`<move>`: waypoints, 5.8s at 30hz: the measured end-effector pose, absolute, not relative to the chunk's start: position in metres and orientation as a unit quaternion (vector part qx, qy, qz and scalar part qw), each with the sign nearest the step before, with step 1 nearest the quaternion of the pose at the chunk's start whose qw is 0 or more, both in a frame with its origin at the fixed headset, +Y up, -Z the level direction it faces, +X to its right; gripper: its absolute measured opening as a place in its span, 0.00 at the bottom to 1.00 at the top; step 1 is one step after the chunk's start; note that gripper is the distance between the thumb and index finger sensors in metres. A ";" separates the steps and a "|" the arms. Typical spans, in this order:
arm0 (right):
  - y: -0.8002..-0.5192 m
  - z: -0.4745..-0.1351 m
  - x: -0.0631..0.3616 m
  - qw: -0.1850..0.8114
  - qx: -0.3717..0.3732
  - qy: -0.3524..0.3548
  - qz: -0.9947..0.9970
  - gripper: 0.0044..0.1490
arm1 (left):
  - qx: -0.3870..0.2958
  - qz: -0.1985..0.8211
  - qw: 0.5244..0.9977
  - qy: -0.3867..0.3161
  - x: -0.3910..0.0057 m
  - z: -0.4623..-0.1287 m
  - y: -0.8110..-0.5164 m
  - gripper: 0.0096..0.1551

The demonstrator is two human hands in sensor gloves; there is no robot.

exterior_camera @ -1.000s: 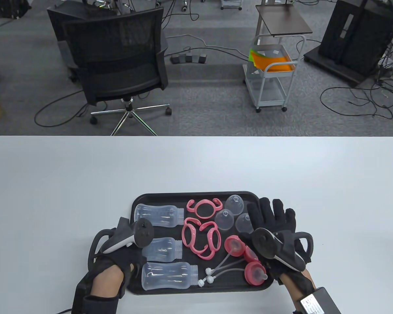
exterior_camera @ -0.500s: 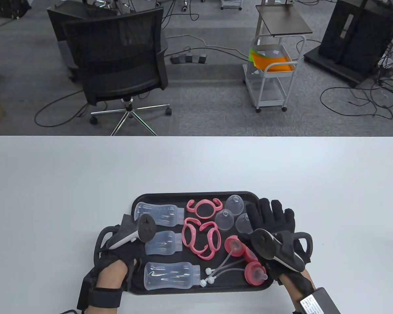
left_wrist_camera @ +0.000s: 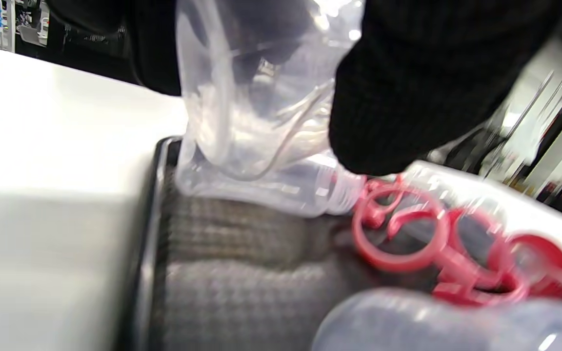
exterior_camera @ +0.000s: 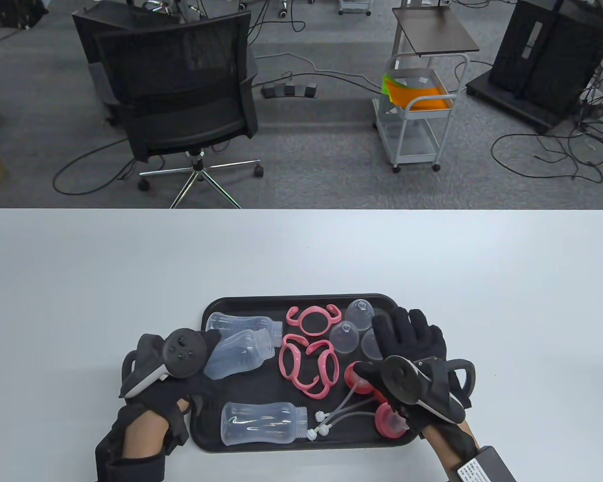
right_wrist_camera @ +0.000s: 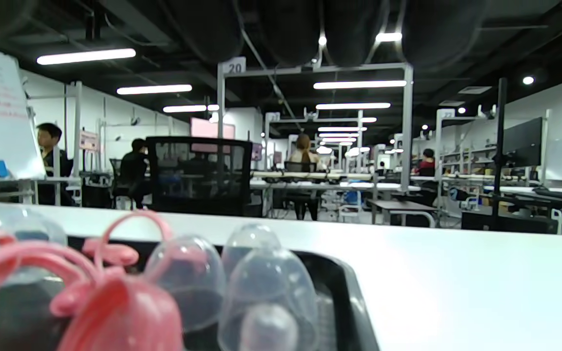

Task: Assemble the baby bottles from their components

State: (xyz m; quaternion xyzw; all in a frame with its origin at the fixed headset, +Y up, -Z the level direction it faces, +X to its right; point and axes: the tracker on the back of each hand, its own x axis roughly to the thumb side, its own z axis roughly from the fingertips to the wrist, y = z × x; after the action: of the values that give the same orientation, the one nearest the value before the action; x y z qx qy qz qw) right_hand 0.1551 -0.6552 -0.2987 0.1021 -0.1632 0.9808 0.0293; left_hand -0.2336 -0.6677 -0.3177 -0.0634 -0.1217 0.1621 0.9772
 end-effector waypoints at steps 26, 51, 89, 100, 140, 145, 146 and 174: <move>-0.671 -0.336 0.039 -0.090 0.036 -0.007 0.995 0.40 | 0.079 0.391 0.910 -0.114 -0.261 -0.313 -0.664 0.61; -0.698 -0.358 0.043 -0.029 -0.043 0.068 0.996 0.33 | 0.057 0.357 0.926 -0.111 -0.253 -0.316 -0.670 0.61; -0.629 -0.312 0.139 0.267 0.072 -0.078 0.958 0.31 | 0.051 0.331 0.920 -0.205 -0.216 -0.308 -0.662 0.59; -0.621 -0.301 0.148 0.305 0.093 -0.153 0.935 0.31 | 0.045 0.303 0.920 -0.246 -0.197 -0.302 -0.658 0.59; -0.615 -0.272 0.111 0.241 0.163 -0.253 0.923 0.31 | -0.018 0.248 0.926 -0.283 -0.171 -0.300 -0.665 0.60; -0.616 -0.265 0.105 0.219 0.171 -0.275 0.920 0.32 | -0.013 0.254 0.926 -0.280 -0.171 -0.300 -0.665 0.60; -0.617 -0.264 0.104 0.215 0.171 -0.281 0.919 0.32 | -0.013 0.256 0.925 -0.280 -0.171 -0.300 -0.665 0.60; -0.618 -0.237 0.080 0.129 0.209 -0.368 0.897 0.39 | 0.009 0.350 0.895 -0.277 -0.175 -0.302 -0.666 0.61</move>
State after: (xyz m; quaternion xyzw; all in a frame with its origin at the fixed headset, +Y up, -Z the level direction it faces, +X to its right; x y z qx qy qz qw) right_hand 0.0796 -0.6181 -0.2374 0.2095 -0.3678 0.8967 0.1292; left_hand -0.1745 -0.6661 -0.3017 0.0092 -0.2774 0.3504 0.8945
